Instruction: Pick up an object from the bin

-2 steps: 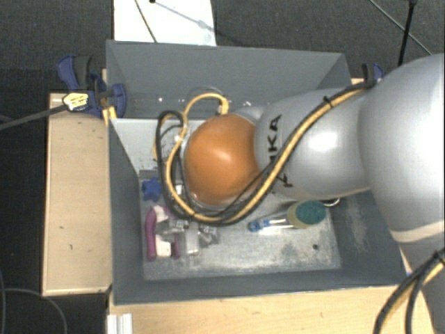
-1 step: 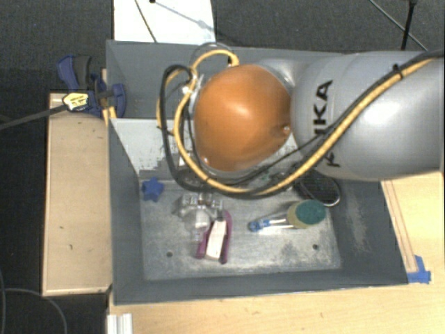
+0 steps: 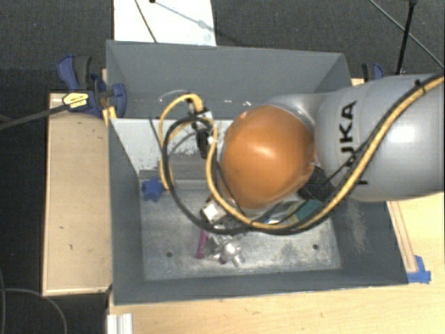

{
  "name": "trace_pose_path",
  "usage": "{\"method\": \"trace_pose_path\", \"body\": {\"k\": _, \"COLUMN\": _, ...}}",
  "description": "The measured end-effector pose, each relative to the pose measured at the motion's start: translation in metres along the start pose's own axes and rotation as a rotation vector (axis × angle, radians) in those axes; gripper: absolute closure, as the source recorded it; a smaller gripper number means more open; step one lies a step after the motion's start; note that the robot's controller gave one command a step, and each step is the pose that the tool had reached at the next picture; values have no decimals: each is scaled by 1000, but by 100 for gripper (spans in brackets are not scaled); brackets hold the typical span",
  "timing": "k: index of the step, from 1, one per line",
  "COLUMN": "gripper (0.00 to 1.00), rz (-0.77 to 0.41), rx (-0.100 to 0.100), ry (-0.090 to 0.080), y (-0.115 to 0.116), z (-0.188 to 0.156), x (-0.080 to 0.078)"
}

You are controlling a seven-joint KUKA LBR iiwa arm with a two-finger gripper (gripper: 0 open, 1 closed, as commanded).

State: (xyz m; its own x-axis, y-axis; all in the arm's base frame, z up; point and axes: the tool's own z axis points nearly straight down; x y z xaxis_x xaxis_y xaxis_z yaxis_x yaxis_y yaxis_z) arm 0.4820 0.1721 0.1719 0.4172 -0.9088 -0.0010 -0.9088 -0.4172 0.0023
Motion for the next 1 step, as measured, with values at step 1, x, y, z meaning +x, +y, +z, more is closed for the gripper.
{"method": "trace_pose_path", "body": {"k": 1, "gripper": 100, "rz": -6, "rx": 7, "ry": 0, "y": -12, "z": -35, "x": -5}}
